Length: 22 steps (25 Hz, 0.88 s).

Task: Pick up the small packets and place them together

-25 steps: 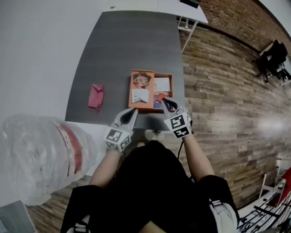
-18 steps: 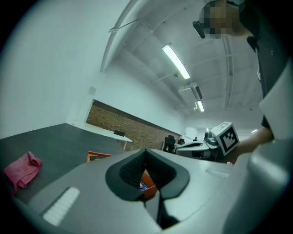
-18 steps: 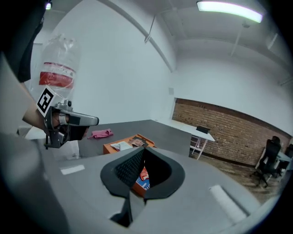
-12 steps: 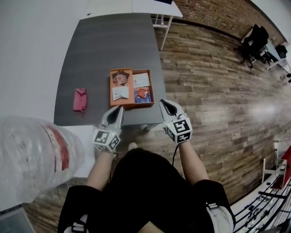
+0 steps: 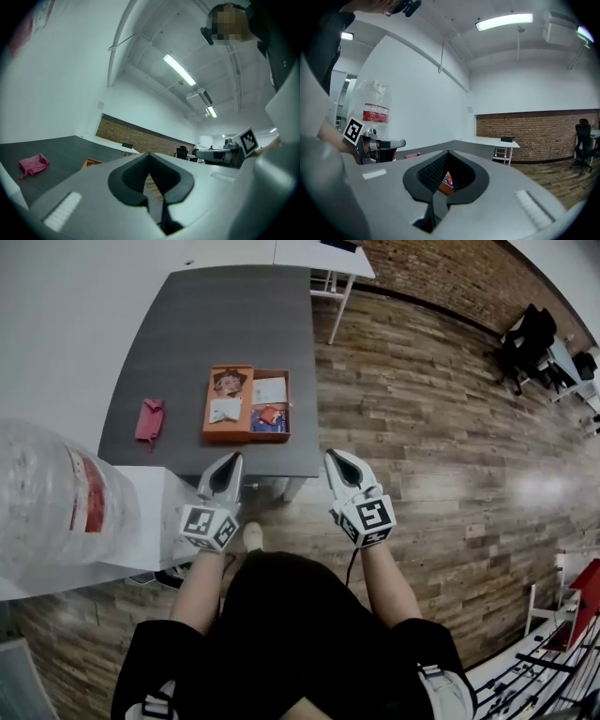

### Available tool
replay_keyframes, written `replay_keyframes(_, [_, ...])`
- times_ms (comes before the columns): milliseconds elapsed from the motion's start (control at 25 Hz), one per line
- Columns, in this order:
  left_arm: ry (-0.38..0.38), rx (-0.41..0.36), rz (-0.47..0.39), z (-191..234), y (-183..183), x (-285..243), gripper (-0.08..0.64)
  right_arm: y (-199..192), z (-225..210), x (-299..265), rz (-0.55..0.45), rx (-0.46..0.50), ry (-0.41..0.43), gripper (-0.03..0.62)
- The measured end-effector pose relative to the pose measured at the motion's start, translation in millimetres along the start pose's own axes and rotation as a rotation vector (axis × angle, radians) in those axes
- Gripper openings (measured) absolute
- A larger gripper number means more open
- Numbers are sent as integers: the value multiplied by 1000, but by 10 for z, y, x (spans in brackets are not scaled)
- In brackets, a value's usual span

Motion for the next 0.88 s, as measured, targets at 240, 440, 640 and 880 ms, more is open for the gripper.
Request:
replay_keyframes(240, [46, -20, -5, -381, -1, 344, 0, -73, 75, 230, -28, -20, 92, 2])
replay_keyframes(440, [97, -48, -3, -437, 35, 644, 0, -101, 210, 271, -64, -52, 134, 2])
replay_keyframes(640, [95, -60, -9, -397, 120, 759, 0, -85, 282, 246, -83, -75, 130, 2])
replay_keyframes(880, [54, -65, -28, -247, 232, 834, 0, -41, 361, 180, -77, -61, 102, 2])
Point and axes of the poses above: the fingertips, and each gripper's own axes: x backward along the fingers, z to its left, y out of its top, the point moved 4 cm from there along x, backward along the fingers, and after that the axes turned 4 degrees about y, right-handed, at the moved point
